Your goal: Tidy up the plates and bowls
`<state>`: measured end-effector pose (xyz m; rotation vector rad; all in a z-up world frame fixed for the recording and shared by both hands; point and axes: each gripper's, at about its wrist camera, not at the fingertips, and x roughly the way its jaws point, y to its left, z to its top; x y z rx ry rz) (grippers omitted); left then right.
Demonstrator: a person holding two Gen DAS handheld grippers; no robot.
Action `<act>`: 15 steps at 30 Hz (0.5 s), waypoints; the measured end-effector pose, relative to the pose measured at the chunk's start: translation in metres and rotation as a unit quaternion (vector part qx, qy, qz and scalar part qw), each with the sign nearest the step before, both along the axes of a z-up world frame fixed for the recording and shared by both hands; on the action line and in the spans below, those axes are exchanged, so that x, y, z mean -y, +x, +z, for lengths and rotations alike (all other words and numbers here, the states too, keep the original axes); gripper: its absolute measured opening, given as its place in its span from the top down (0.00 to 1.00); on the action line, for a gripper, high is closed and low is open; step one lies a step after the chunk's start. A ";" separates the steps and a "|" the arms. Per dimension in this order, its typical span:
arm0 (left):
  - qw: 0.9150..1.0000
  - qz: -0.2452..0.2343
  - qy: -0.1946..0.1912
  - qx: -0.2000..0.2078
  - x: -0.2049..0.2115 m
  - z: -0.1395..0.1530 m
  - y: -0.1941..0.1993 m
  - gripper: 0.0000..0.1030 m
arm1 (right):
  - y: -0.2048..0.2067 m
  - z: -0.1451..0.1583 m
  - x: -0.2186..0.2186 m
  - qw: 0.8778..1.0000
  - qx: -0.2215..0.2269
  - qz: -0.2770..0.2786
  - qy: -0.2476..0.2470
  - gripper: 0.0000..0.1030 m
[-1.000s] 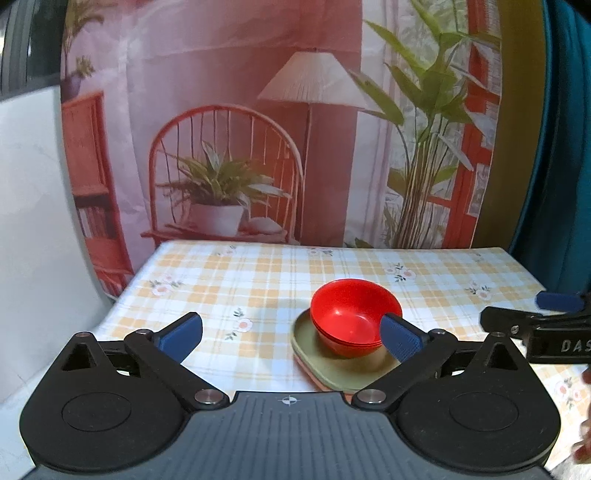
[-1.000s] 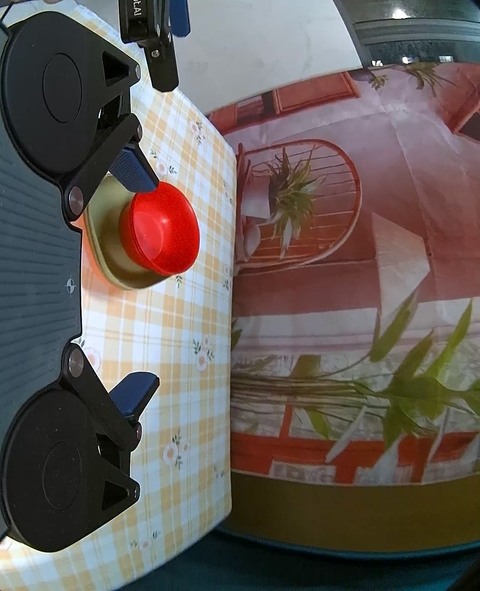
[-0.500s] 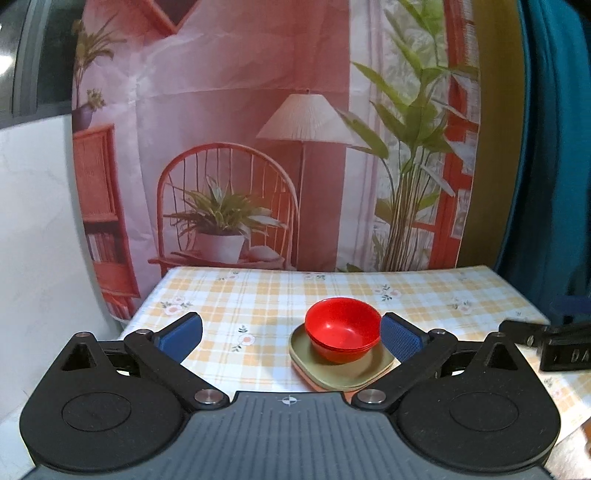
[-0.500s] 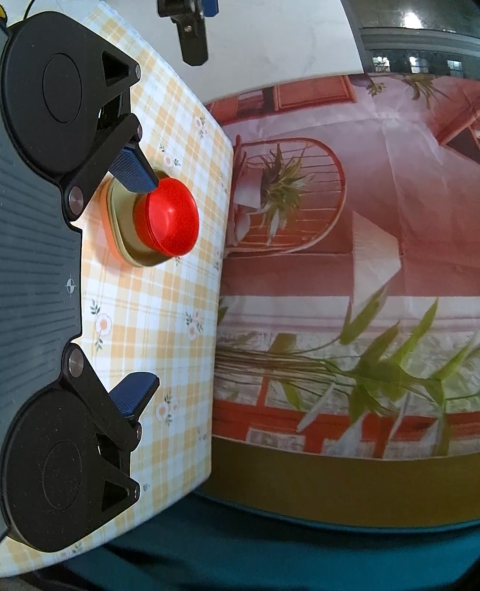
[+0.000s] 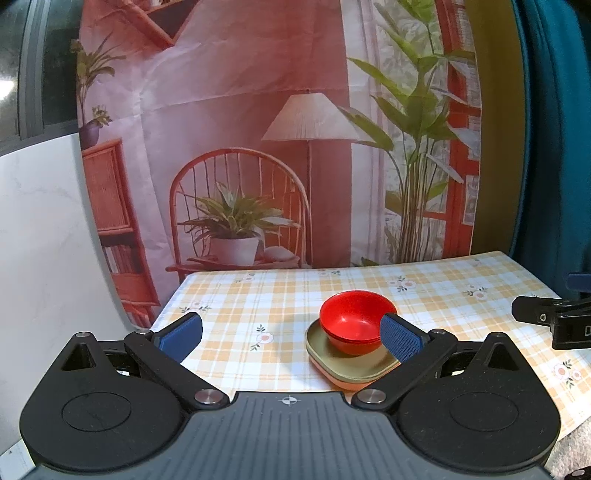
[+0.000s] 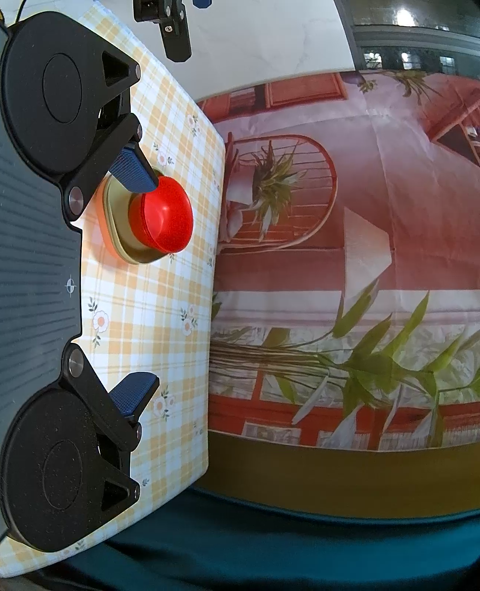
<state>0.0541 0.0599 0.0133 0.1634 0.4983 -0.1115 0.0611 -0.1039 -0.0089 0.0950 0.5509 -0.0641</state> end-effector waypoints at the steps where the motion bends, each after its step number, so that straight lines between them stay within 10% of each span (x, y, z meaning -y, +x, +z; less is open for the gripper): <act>1: 1.000 0.000 0.000 0.001 0.000 0.000 0.000 0.00 | 0.000 0.000 0.000 1.000 0.000 -0.001 0.001 0.00; 15: 1.000 0.015 -0.003 0.010 0.000 0.002 0.000 0.00 | -0.003 -0.002 0.004 1.000 0.003 -0.010 0.009 0.00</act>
